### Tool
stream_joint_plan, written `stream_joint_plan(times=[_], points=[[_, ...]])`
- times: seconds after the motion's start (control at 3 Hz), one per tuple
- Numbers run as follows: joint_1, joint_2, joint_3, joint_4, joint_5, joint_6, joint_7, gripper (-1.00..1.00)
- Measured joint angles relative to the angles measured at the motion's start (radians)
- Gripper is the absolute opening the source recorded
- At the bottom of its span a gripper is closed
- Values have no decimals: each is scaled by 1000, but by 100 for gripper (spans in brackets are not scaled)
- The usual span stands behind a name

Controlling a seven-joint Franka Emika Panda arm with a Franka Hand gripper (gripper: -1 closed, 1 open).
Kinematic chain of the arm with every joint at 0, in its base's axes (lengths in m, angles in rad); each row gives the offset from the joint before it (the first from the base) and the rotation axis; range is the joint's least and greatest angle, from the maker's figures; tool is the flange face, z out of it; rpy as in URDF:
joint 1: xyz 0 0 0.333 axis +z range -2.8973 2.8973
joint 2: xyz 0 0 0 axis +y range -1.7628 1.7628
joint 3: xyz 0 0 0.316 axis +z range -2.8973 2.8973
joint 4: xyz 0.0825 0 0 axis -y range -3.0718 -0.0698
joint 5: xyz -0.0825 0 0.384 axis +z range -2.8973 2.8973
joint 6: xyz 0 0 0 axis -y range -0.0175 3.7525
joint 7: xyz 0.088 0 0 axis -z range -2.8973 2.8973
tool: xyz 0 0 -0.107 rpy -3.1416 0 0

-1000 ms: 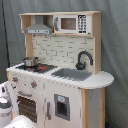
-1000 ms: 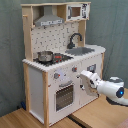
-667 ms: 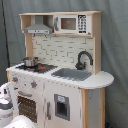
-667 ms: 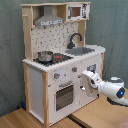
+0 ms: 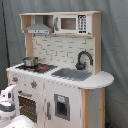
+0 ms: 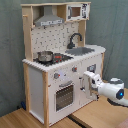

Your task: Play with the kitchen

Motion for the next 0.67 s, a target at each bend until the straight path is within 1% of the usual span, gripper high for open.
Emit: stream_joint_plan(times=[0.33,0.67], points=[[-48,-1,7,2,0,35,85,100],[-118,-5,44,10,0,99,97,100]])
